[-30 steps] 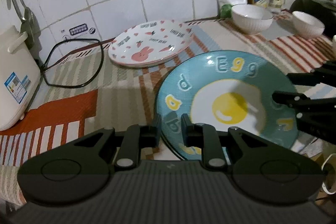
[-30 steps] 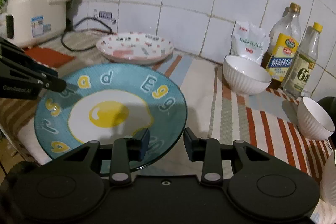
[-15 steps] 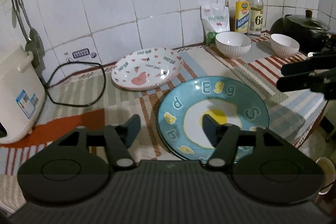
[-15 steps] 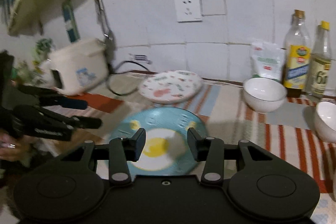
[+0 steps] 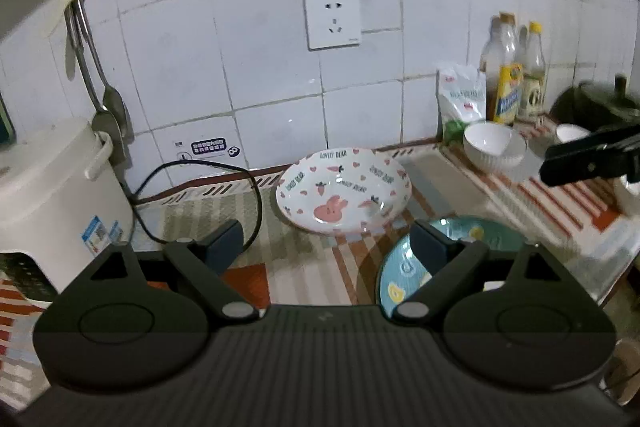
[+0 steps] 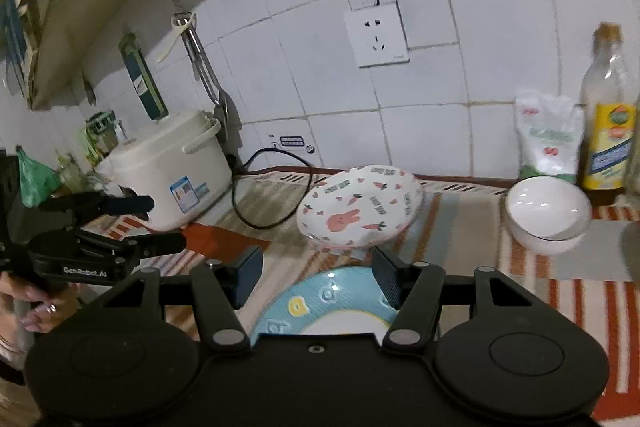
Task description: Organize plates and bowls
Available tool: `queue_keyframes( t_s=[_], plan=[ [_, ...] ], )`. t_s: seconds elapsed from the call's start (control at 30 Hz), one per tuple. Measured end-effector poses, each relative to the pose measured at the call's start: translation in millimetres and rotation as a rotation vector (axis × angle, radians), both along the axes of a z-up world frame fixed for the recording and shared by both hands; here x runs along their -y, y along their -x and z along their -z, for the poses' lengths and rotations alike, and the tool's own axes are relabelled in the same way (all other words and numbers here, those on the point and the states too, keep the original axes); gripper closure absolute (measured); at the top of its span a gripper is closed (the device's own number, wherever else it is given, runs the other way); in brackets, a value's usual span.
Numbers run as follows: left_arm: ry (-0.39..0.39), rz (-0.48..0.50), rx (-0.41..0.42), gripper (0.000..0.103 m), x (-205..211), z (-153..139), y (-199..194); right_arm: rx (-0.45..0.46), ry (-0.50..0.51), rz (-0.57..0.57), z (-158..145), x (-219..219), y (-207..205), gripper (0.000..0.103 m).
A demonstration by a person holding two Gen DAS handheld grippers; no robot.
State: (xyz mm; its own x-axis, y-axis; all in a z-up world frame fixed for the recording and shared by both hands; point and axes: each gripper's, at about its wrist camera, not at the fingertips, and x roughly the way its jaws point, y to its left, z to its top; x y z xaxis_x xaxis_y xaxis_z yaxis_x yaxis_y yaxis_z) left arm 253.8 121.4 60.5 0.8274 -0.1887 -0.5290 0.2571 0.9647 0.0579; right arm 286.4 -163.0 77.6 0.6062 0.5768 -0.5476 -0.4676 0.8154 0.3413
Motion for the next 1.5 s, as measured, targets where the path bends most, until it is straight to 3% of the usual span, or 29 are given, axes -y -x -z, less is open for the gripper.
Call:
queue_keyframes(
  t_s=[0.13,0.23,0.33,0.37,0.5,0.63,0.7,0.8,0.9,1.1,1.2,1.4,1.5],
  plan=[
    [0.035,0.01,-0.036,0.012,-8.9,6.1,-31.0,-0.044,0.019,-0.011,8.8,-8.4,-37.5,0.035],
    [0.024,0.016,-0.06,0.013,-6.7,18.3,-53.2,-0.11,0.027,-0.003,23.6,-12.4,-67.8,0.016],
    [0.037,0.015,-0.089,0.015,-6.2,32.2,-74.4,-0.093,0.03,-0.001,38.1,-14.5,-91.0,0.017],
    [0.033,0.006,-0.138,0.015,-6.5,37.9,-81.2,-0.091,0.039,-0.006,43.2,-15.1,-99.4,0.017],
    [0.044,0.002,-0.14,0.014,-7.1,64.3,-106.5,-0.07,0.016,-0.019,61.2,-13.2,-127.6,0.016],
    [0.036,-0.08,-0.146,0.014,-4.5,89.5,-128.8,-0.032,-0.071,-0.006,83.6,-2.7,-148.4,0.016],
    [0.041,-0.097,-0.145,0.014,-5.6,100.4,-138.6,-0.023,-0.05,-0.019,90.2,-2.3,-158.5,0.016],
    [0.081,-0.086,-0.135,0.013,-10.6,110.4,-148.7,-0.067,0.043,-0.018,100.4,-5.6,-177.3,0.016],
    [0.121,-0.083,-0.121,0.012,-14.6,116.9,-159.0,-0.16,0.004,-0.013,116.5,-0.3,-195.1,0.017],
    [0.171,-0.086,-0.186,0.012,-18.1,130.0,-185.2,-0.299,-0.057,-0.015,148.4,1.7,-219.6,0.036],
    [0.177,-0.099,-0.221,0.017,-18.9,136.3,-193.0,-0.316,-0.064,-0.007,158.4,-2.9,-222.9,0.044],
    [0.217,-0.14,-0.325,0.051,-26.7,153.0,-208.7,-0.302,-0.043,-0.007,163.7,-13.1,-229.1,0.062],
    [0.225,-0.147,-0.32,0.065,-29.3,158.3,-210.9,-0.29,-0.028,-0.009,164.3,-16.0,-231.8,0.07]
  ],
)
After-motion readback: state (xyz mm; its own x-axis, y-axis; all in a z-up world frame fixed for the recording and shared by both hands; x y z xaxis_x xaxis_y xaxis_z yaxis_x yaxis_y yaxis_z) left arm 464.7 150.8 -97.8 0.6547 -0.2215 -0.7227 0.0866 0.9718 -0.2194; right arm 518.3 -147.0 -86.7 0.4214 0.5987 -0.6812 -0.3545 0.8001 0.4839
